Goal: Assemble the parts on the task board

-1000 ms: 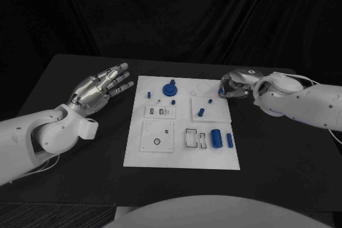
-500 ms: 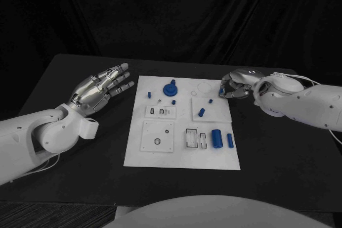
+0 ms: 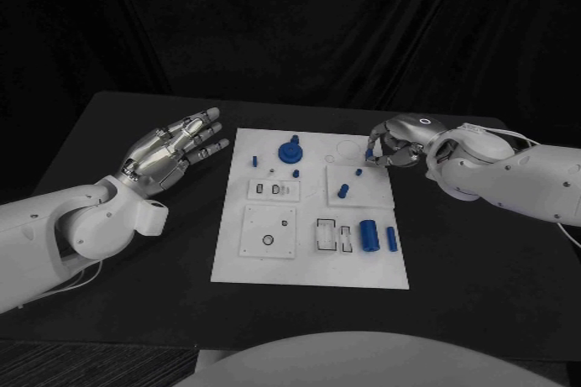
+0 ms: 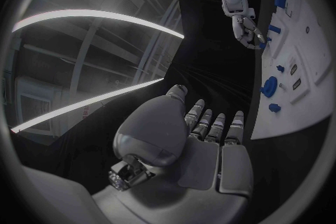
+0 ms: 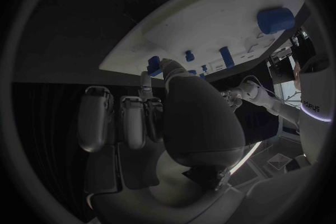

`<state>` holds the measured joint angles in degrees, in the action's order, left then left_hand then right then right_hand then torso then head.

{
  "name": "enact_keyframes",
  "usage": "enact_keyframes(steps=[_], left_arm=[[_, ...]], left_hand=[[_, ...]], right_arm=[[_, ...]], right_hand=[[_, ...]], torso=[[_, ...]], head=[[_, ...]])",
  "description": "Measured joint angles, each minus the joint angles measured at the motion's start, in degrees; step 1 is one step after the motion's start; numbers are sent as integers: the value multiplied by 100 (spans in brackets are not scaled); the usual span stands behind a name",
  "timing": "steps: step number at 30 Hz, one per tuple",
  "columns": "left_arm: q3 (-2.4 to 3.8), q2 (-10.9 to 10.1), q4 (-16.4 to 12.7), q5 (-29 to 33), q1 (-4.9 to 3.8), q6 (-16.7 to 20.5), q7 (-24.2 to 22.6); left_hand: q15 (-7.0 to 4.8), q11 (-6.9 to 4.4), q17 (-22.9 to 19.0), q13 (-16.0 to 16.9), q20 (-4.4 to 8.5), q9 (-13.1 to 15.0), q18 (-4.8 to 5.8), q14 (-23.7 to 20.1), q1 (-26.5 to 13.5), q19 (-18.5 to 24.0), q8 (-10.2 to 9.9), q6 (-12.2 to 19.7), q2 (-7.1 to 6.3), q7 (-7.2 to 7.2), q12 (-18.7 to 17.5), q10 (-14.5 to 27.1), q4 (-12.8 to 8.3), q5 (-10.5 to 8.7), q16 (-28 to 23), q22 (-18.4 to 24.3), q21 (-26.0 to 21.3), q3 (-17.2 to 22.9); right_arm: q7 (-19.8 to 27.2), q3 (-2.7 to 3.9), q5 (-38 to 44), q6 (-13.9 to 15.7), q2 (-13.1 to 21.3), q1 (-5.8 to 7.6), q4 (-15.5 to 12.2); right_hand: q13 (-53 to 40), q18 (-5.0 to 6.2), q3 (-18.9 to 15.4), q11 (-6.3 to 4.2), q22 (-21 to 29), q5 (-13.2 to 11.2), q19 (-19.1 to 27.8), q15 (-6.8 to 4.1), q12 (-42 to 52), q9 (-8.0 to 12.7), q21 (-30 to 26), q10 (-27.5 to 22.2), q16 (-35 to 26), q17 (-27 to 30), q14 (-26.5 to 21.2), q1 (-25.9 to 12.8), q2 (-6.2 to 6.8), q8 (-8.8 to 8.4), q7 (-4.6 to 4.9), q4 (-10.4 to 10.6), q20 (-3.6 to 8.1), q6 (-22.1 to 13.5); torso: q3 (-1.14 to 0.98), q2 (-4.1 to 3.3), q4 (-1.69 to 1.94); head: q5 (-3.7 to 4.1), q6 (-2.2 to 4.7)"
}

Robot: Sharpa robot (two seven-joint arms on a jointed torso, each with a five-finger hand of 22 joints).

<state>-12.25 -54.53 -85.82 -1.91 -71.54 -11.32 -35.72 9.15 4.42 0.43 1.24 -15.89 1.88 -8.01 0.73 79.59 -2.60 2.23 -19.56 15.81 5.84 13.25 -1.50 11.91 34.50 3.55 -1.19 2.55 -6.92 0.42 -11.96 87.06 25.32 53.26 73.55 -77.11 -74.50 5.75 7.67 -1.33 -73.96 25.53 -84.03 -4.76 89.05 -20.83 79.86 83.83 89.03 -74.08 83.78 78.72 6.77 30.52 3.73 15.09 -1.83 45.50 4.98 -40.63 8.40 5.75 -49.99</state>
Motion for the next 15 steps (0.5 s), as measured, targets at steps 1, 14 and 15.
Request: enact_keyframes(steps=[1,14,15], left_arm=[[0,0,1,0,0,-1,3],[2,65,37,0,1,-9,47],[2,68,38,0,1,-11,51]], left_hand=[[0,0,0,0,0,0,0,0,0,0,0,0,0,0,0,0,0,0,0,0,0,0],[0,0,0,0,0,0,0,0,0,0,0,0,0,0,0,0,0,0,0,-4,0,0],[0,0,0,0,0,0,0,0,0,0,0,0,0,0,0,0,0,0,0,-4,0,0]], right_arm=[[-1,1,0,27,5,47,-71],[-34,12,6,141,-286,352,-815],[-38,11,10,131,-325,351,-829]], right_hand=[[0,0,0,0,0,0,0,0,0,0,0,0,0,0,0,0,0,0,10,0,0,10],[0,0,0,0,0,65,0,0,0,1,0,0,0,0,0,0,0,0,18,0,0,18],[0,0,0,0,0,65,0,0,0,1,0,0,0,0,0,0,0,0,18,0,0,17]], torso=[[1,2,-1],[4,2,3],[4,-1,9]], head=[[-7,0],[-19,0],[-13,0]])
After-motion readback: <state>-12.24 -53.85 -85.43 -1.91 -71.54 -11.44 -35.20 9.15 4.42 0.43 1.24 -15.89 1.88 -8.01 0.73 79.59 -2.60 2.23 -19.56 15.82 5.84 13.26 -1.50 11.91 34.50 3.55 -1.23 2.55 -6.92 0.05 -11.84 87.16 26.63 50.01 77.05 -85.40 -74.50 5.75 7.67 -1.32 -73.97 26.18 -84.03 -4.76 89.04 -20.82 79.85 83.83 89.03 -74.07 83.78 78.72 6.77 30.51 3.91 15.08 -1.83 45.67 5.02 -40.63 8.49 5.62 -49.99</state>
